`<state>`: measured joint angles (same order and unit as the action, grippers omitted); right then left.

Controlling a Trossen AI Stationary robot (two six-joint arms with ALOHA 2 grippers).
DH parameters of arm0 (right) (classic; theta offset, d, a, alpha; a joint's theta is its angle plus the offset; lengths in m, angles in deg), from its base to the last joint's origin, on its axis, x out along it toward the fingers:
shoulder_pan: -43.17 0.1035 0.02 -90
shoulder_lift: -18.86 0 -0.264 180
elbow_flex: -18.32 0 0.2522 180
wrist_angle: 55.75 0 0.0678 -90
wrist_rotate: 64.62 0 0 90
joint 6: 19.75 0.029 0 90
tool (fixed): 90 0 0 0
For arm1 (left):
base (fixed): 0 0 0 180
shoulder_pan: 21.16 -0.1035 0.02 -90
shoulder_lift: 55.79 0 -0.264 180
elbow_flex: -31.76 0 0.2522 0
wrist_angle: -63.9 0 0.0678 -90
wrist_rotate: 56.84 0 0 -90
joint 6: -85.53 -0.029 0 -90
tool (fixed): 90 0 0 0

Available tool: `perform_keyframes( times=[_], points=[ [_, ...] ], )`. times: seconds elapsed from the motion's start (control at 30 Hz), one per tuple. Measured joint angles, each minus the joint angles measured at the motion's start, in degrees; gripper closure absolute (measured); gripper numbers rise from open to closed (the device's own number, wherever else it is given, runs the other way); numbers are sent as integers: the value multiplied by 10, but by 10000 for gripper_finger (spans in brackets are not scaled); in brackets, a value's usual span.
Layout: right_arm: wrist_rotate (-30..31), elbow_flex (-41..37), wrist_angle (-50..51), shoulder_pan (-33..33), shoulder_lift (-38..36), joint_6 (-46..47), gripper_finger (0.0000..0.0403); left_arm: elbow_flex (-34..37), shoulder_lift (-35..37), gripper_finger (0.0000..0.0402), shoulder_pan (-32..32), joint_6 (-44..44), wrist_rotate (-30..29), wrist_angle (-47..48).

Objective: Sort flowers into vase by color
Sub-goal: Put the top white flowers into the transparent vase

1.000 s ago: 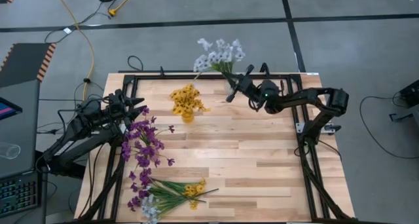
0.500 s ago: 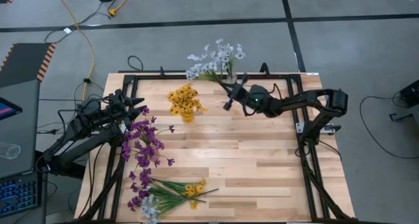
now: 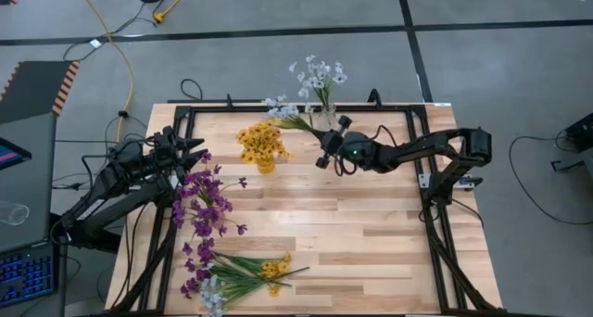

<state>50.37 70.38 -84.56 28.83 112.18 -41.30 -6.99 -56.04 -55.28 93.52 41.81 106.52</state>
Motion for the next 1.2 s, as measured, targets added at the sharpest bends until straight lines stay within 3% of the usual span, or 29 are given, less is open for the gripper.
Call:
perform_keyframes(
  times=[0.27, 0.57, 1.03, 1.2],
  points=[
    [88, 0, 29, 24, -7, -40, 369, 0, 0, 233, 0, 0, 0, 0],
    [156, 0, 113, 27, -86, -44, 368, 0, 0, 233, 0, 1, 2, 0],
    [154, 0, 185, 27, -166, -55, 368, 0, 0, 233, 0, 1, 3, 0],
    [92, 0, 186, 31, -142, -41, 368, 0, 0, 233, 0, 1, 3, 0]
  ],
)
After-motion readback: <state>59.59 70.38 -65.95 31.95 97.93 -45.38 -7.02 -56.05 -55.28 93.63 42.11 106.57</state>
